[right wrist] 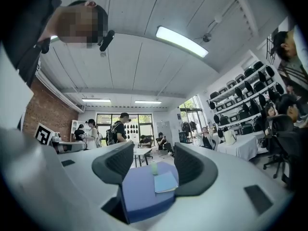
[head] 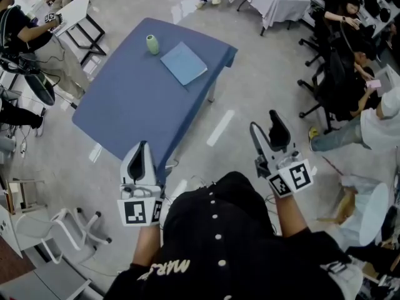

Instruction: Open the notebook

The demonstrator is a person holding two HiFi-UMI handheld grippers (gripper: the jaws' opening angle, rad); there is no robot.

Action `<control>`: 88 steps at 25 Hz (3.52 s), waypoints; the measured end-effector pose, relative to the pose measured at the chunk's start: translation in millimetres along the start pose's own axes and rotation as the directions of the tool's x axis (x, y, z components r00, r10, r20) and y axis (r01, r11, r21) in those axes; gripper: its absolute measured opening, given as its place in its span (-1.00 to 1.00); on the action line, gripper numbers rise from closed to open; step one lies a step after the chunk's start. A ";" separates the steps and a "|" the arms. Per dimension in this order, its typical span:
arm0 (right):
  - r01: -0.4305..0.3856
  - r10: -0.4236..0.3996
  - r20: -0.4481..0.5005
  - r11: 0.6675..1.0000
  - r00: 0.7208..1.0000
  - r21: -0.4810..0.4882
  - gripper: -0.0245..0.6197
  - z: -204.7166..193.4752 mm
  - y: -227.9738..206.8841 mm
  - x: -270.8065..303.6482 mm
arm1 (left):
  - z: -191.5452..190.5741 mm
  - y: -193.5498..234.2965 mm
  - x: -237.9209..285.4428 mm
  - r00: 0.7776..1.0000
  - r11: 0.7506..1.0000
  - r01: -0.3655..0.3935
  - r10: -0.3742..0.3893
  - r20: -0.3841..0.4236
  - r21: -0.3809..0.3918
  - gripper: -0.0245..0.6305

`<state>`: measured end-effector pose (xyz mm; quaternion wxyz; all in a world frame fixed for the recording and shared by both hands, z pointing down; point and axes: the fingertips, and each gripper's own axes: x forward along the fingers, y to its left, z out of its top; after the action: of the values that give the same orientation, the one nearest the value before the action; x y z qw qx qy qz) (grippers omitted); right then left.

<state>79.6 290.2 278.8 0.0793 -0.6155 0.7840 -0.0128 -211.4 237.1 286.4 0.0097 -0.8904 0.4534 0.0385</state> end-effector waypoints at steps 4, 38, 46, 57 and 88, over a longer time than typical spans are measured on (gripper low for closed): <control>0.006 -0.007 -0.021 1.000 1.000 -0.023 -0.14 -12.1 6.0 18.4 | -6.7 20.7 15.4 1.000 1.000 0.021 -0.021 -0.013 0.007 -0.92; -0.270 0.273 -0.180 0.962 0.945 0.045 -0.16 -69.4 -239.2 345.1 | -36.7 56.1 338.1 0.962 0.963 -0.266 0.268 -0.046 0.040 -0.92; -0.290 0.308 -0.323 0.951 0.895 0.104 -0.16 -129.2 -222.3 401.6 | -50.3 101.6 348.4 0.956 0.960 -0.272 0.278 -0.095 0.072 -0.92; -0.228 0.390 -0.619 0.917 0.682 0.327 -0.18 -305.5 -192.6 451.4 | -102.4 141.7 341.3 0.939 0.964 -0.265 0.266 -0.217 0.034 -0.92; -0.175 0.319 -0.783 0.948 0.533 0.266 -0.85 -423.2 -187.8 464.7 | -172.1 166.2 328.9 0.897 0.947 -0.321 0.296 -0.327 -0.023 -0.92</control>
<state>94.5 -237.5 668.2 -0.2432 -0.4137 0.8066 -0.3451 -142.8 -135.0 435.4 -0.1038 -0.8014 0.5825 -0.0879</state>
